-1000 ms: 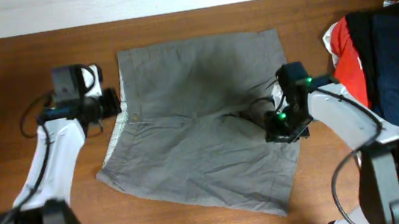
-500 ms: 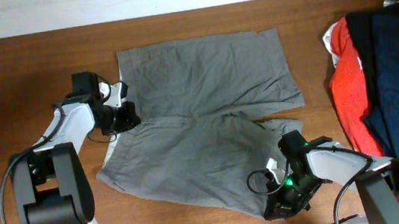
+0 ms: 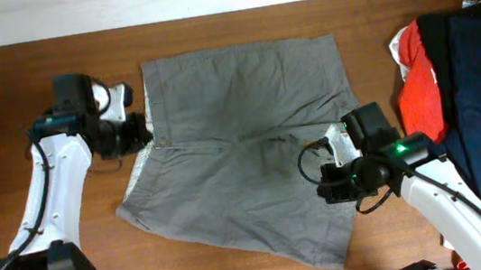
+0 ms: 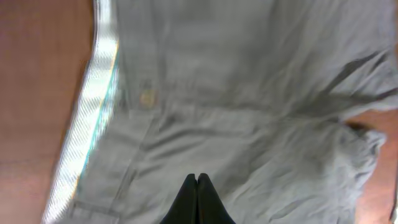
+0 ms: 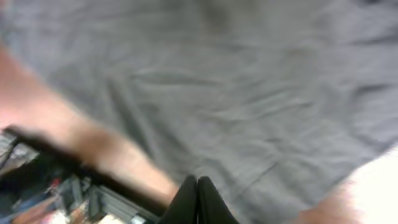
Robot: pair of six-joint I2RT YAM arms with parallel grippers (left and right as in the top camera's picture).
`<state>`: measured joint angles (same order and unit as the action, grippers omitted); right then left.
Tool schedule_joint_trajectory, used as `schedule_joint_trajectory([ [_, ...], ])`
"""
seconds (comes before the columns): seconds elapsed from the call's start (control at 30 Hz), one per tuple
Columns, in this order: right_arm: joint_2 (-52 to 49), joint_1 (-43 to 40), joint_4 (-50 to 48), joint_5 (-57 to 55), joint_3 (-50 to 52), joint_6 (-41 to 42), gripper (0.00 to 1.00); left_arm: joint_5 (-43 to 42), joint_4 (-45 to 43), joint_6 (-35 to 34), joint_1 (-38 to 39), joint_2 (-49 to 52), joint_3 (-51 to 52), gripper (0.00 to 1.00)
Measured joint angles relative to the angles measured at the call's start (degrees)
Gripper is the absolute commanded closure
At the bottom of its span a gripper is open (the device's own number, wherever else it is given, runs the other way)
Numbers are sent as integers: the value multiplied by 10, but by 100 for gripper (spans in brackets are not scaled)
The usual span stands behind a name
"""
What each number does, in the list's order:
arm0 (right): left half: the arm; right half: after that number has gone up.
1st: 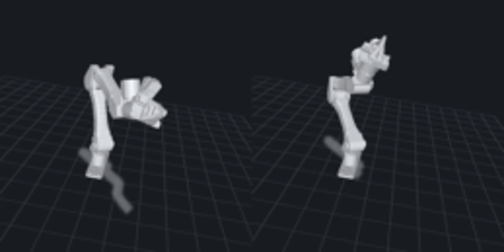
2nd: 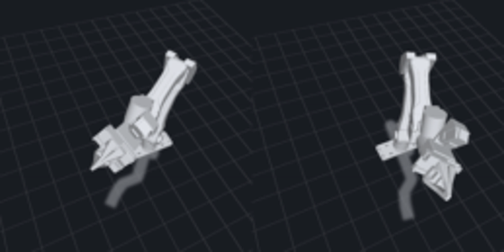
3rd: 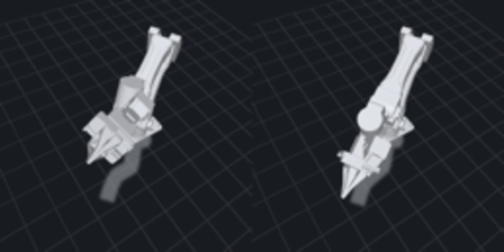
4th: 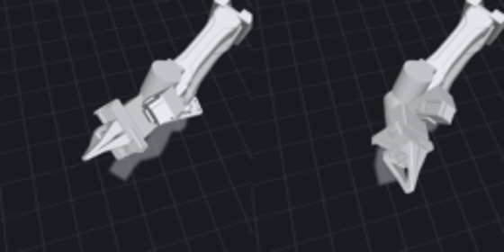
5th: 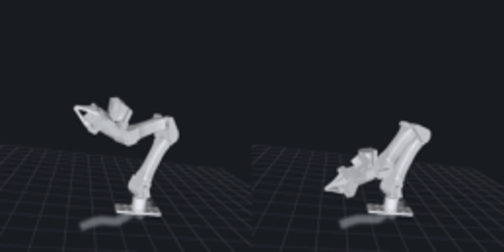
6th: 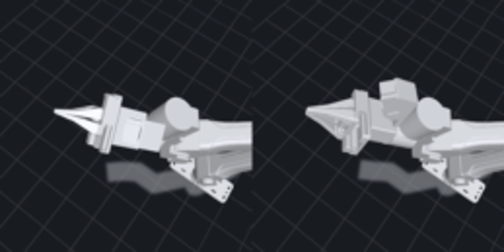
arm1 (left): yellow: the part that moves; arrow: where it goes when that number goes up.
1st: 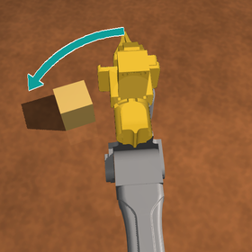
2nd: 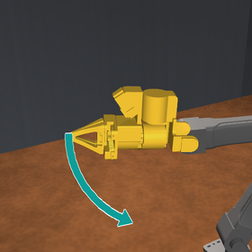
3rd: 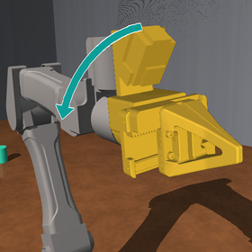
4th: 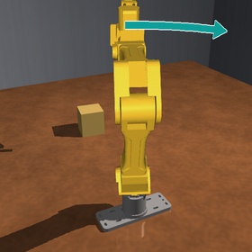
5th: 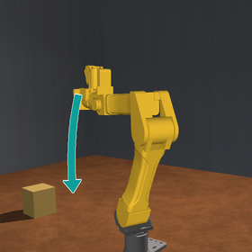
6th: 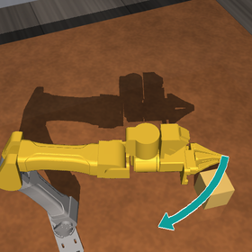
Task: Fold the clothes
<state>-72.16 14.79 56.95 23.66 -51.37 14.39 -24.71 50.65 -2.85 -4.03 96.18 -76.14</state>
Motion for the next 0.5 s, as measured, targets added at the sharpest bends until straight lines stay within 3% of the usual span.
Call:
schedule_joint_trajectory([
  [0.1,-3,0,-21,-43,0,8,90,12,-40,-2,2,2,100,99],
  [0.27,-4,-1,-32,-102,0,9,88,27,-197,-4,3,11,224,99],
  [0.37,-4,-1,-28,-140,0,9,86,44,-167,-9,2,53,229,99],
  [0.5,-21,-1,-15,-194,4,50,95,41,-153,-14,-1,66,215,99],
])
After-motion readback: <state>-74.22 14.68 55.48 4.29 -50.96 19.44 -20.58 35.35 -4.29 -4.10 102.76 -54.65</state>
